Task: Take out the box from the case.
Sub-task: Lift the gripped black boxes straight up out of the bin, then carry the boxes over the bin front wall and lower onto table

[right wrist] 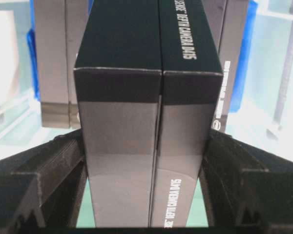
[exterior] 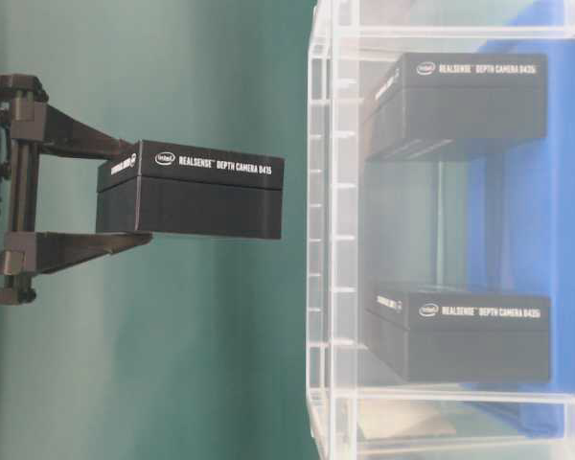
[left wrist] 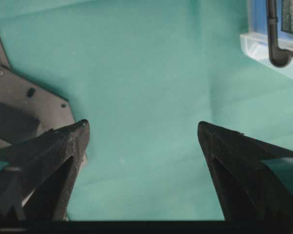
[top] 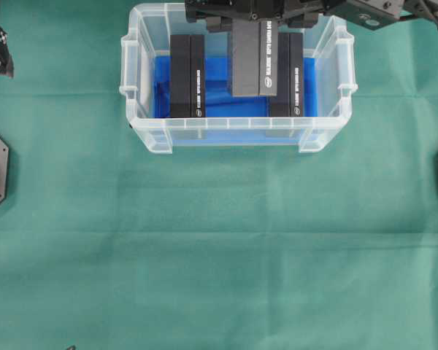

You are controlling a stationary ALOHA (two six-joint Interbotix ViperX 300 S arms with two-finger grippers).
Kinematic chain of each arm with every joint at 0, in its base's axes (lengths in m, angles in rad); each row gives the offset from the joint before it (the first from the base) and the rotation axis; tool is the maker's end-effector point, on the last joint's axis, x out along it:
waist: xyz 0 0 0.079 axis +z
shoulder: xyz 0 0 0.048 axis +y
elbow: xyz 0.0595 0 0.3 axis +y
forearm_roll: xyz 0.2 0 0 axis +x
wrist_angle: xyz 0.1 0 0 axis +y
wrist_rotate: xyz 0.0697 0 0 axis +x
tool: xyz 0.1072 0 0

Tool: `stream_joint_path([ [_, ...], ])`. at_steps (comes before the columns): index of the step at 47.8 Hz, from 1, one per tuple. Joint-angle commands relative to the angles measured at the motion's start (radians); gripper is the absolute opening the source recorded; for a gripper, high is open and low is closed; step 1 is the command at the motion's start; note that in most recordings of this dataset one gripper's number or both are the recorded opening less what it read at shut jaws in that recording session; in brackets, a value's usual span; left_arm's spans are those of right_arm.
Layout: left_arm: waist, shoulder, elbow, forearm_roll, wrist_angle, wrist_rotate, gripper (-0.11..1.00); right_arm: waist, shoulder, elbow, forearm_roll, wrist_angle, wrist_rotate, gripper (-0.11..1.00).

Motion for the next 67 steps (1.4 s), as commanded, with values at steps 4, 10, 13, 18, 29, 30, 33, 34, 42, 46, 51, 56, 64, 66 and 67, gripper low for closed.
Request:
stream_joint_path([
  [4, 0.005, -0.002, -0.009, 0.003, -0.003, -0.002, 0.99, 0.003, -0.049, -0.029, -0.008, -0.003, -0.002, 0.66],
  [10, 0.005, -0.002, -0.009, 0.003, -0.003, -0.002, 0.99, 0.003, -0.051, -0.029, -0.011, -0.003, -0.002, 0.66],
  [13, 0.005, -0.002, -0.009, 0.003, -0.003, -0.002, 0.99, 0.003, -0.049, -0.029, -0.011, -0.003, -0.002, 0.66],
  [18, 0.005, -0.002, -0.009, 0.003, -0.005, -0.002, 0.99, 0.003, -0.049, -0.029, -0.011, -0.002, -0.002, 0.66],
  [29, 0.005, -0.002, -0.009, 0.003, -0.002, -0.002, 0.99, 0.015, -0.049, -0.029, -0.011, 0.000, 0.002, 0.66],
  [30, 0.005, 0.000, -0.009, 0.003, -0.002, -0.002, 0.99, 0.018, -0.051, -0.029, -0.011, 0.000, 0.002, 0.66],
  [33, 0.005, 0.000, -0.009, 0.003, 0.000, 0.000, 0.99, 0.029, -0.049, -0.029, -0.011, 0.000, 0.005, 0.66],
  [34, 0.005, 0.000, -0.009, 0.003, 0.000, 0.000, 0.99, 0.034, -0.051, -0.029, -0.012, 0.000, 0.006, 0.66],
  [42, 0.005, 0.006, -0.012, 0.003, 0.000, 0.002, 0.99, 0.077, -0.051, -0.029, -0.011, 0.000, 0.043, 0.66],
  [46, 0.003, 0.009, -0.012, 0.003, 0.000, 0.002, 0.99, 0.101, -0.049, -0.029, -0.012, 0.002, 0.060, 0.66],
  [51, 0.005, 0.009, -0.014, 0.003, 0.000, 0.002, 0.99, 0.137, -0.046, -0.029, -0.018, 0.003, 0.078, 0.66],
  [56, 0.003, 0.009, -0.012, 0.003, 0.000, 0.002, 0.99, 0.183, -0.043, -0.029, -0.020, 0.015, 0.115, 0.66],
  [64, 0.003, 0.011, -0.014, 0.003, 0.000, -0.002, 0.99, 0.262, -0.038, -0.029, -0.018, 0.048, 0.167, 0.66],
  [66, 0.005, 0.011, -0.014, 0.003, 0.000, -0.002, 0.99, 0.281, -0.037, -0.029, -0.020, 0.049, 0.184, 0.66],
  [67, 0.005, 0.011, -0.012, 0.003, 0.000, -0.002, 0.99, 0.290, -0.037, -0.029, -0.020, 0.049, 0.192, 0.66],
])
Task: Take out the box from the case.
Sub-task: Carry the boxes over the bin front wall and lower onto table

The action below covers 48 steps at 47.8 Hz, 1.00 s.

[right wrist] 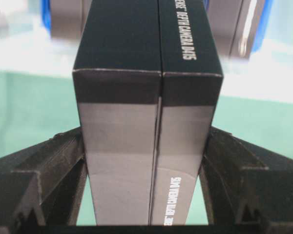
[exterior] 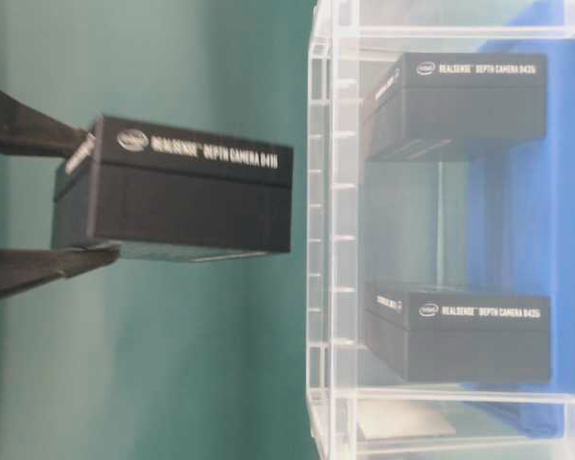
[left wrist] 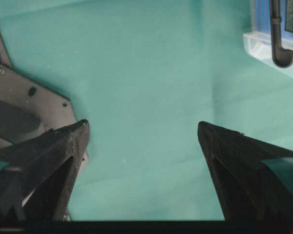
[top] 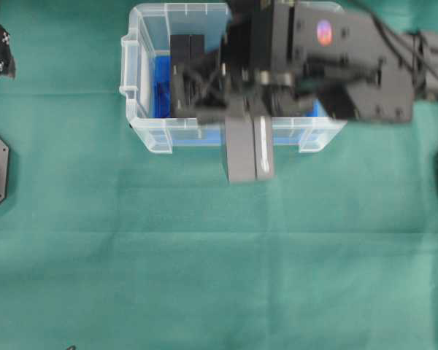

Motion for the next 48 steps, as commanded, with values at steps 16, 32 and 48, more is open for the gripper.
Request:
stream_joint_path([
  [16, 0.003, -0.002, -0.014, 0.003, -0.003, -0.003, 0.99, 0.152, -0.029, -0.029, -0.005, 0.006, 0.132, 0.66],
  [32, 0.002, -0.002, -0.014, 0.003, -0.003, -0.002, 0.99, 0.224, -0.020, -0.029, 0.000, 0.005, 0.224, 0.66],
  [48, 0.002, -0.002, -0.014, 0.003, -0.005, -0.002, 0.99, 0.224, -0.015, -0.029, -0.002, 0.008, 0.224, 0.66],
])
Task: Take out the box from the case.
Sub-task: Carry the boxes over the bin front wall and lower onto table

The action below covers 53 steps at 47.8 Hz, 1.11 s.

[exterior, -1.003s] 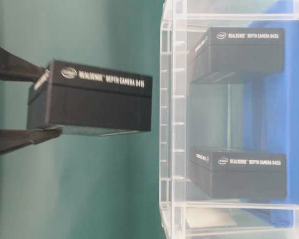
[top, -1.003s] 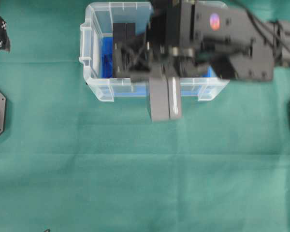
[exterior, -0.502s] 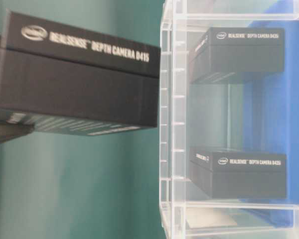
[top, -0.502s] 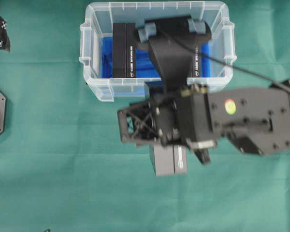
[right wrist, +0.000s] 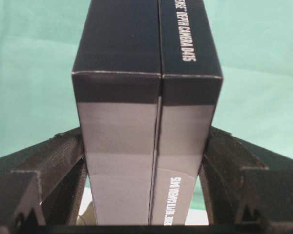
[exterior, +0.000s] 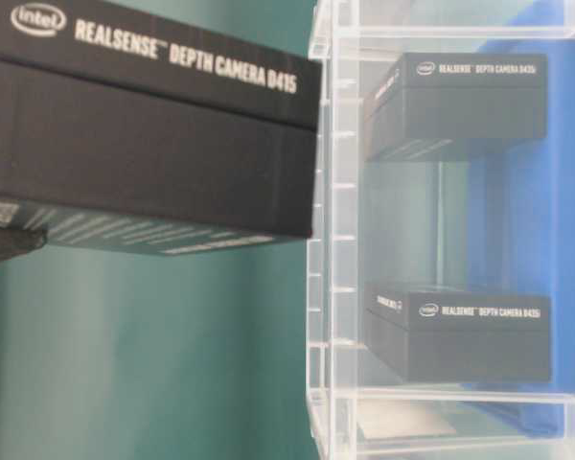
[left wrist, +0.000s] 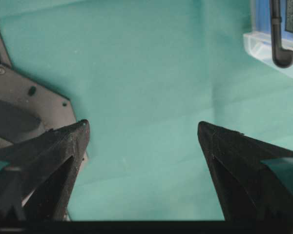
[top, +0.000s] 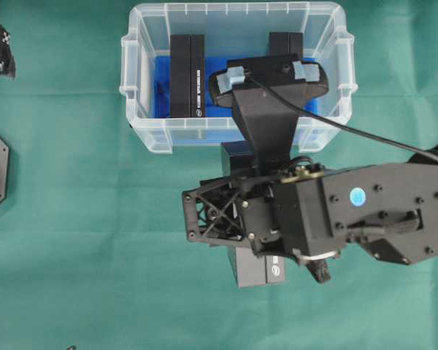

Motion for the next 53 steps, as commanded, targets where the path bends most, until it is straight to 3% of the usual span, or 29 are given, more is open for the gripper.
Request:
stream_joint_path([
  [1, 0.003, -0.002, -0.014, 0.002, -0.005, 0.002, 0.99, 0.005, -0.017, -0.028, -0.005, 0.002, -0.002, 0.66],
  [13, 0.003, -0.002, -0.014, 0.002, -0.006, 0.002, 0.99, 0.006, 0.032, -0.009, -0.002, -0.011, -0.003, 0.66],
  [23, 0.003, -0.002, -0.012, 0.002, -0.005, 0.002, 0.99, 0.008, 0.041, 0.086, 0.026, -0.092, 0.005, 0.66],
  [41, 0.003, -0.002, -0.012, 0.002, -0.005, 0.006, 0.99, -0.006, 0.037, 0.383, 0.123, -0.388, 0.048, 0.66],
  [53, 0.003, -0.002, -0.012, 0.002, -0.005, 0.008, 0.99, -0.018, 0.029, 0.517, 0.143, -0.569, 0.078, 0.66],
])
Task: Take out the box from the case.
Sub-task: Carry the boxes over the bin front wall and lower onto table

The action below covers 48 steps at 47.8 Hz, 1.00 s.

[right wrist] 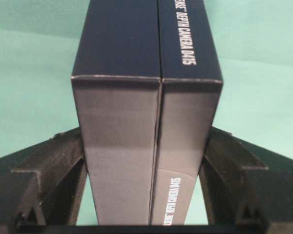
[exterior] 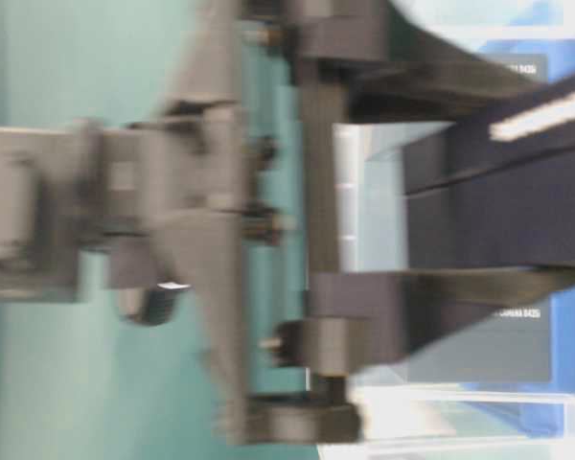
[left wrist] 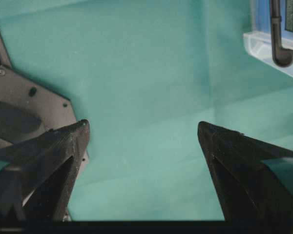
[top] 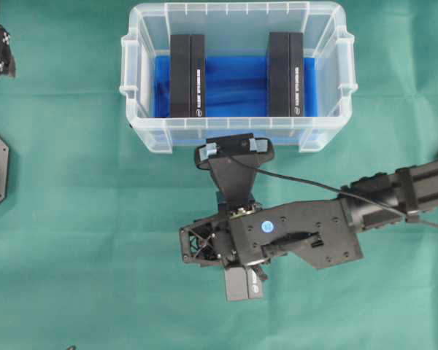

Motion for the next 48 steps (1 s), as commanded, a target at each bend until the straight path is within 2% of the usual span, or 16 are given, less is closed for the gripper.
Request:
stream_joint_path([
  [1, 0.003, -0.002, -0.012, 0.003, -0.003, 0.002, 0.99, -0.006, -0.038, 0.020, 0.012, -0.043, 0.002, 0.66],
  [7, 0.003, -0.002, -0.012, 0.003, -0.003, 0.003, 0.99, -0.009, -0.040, 0.055, 0.026, -0.067, 0.002, 0.66],
  [48, 0.003, -0.008, -0.011, 0.003, 0.002, 0.000, 0.99, -0.012, -0.077, 0.067, 0.021, -0.057, -0.014, 0.66],
])
